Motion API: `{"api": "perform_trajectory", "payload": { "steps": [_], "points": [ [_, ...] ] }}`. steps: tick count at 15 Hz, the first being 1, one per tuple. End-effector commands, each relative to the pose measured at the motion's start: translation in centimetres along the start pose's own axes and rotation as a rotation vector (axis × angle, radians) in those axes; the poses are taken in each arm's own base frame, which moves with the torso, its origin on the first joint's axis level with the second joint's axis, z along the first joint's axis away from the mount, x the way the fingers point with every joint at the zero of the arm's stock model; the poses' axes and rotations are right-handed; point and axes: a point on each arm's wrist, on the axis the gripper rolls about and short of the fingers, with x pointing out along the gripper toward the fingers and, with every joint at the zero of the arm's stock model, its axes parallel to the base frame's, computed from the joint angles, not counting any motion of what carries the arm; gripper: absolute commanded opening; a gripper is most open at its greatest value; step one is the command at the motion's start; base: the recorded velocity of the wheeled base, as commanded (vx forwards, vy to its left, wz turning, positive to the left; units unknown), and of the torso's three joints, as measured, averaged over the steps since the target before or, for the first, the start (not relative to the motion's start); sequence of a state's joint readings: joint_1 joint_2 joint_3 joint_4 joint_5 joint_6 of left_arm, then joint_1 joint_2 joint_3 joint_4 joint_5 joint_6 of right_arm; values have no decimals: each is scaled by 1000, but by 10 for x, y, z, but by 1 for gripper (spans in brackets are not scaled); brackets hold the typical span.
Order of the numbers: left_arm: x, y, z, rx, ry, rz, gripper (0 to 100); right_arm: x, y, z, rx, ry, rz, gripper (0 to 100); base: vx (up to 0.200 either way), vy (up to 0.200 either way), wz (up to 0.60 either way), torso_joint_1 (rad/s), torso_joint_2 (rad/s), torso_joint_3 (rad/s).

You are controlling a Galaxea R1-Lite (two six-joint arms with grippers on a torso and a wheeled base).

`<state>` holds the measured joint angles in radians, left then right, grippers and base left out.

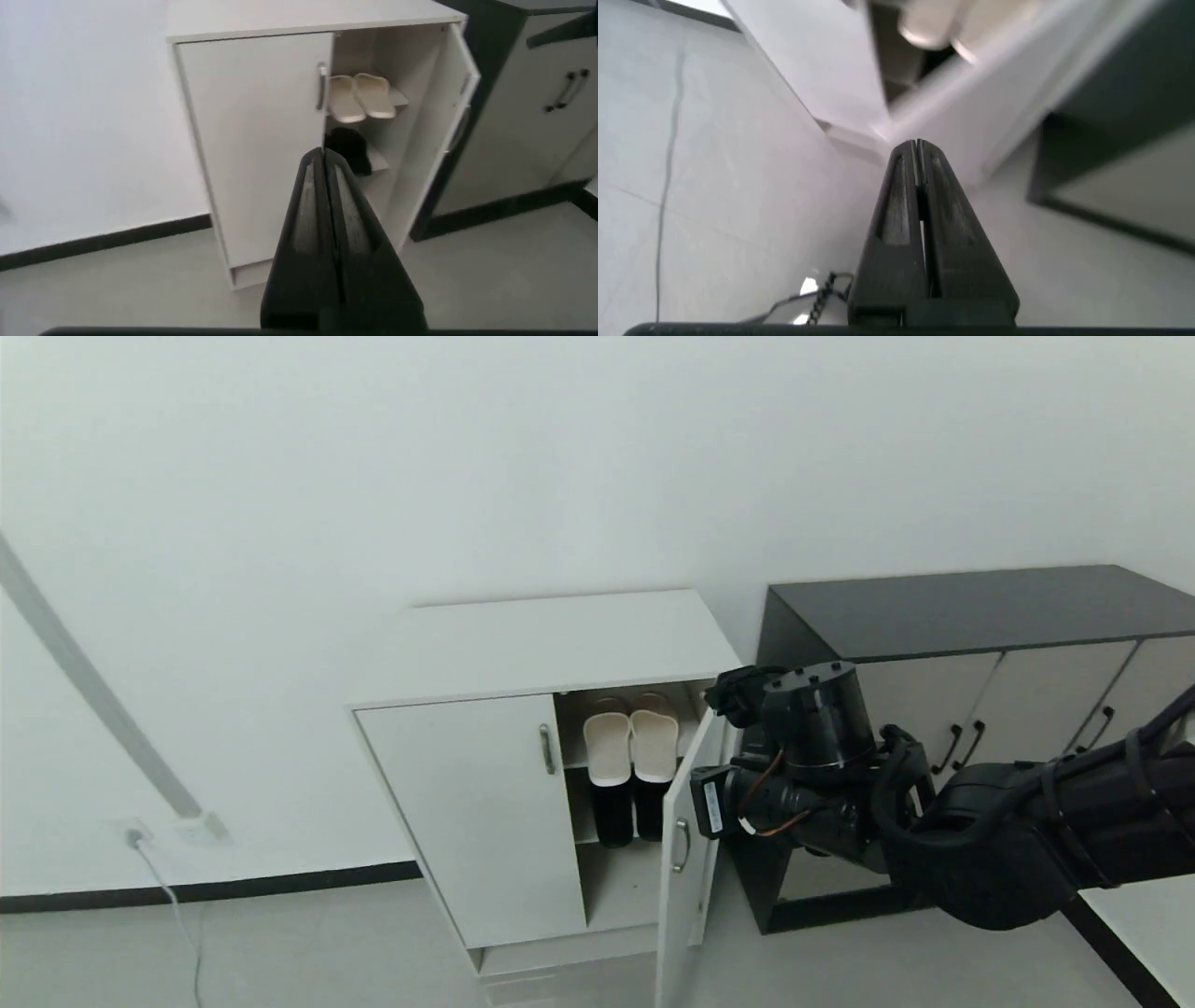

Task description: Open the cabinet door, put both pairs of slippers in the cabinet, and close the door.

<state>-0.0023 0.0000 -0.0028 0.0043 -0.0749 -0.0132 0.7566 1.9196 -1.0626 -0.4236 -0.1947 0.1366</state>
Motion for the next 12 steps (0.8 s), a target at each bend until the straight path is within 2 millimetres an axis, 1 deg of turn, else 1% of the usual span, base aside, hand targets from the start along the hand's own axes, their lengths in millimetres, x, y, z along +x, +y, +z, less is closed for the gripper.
{"api": "perform_trajectory", "payload": {
  "steps": [1,7,9,12],
  "points": [
    [0,0,0,-1,0,1,0,1,0,-2,-1,7,-1,0,0,0,600,-2,2,7],
    [0,0,0,-1,-2,2,0,0,-1,-5,-8,17,-4,0,0,0,0,0,0,0],
    [0,0,0,-1,0,2,0,-5,-3,-6,-8,18,-7,0,0,0,0,0,0,0],
    [0,0,0,-1,0,1,0,-25,-11,-2,-1,-8,-18,0,0,0,0,0,0,0]
  ]
}}
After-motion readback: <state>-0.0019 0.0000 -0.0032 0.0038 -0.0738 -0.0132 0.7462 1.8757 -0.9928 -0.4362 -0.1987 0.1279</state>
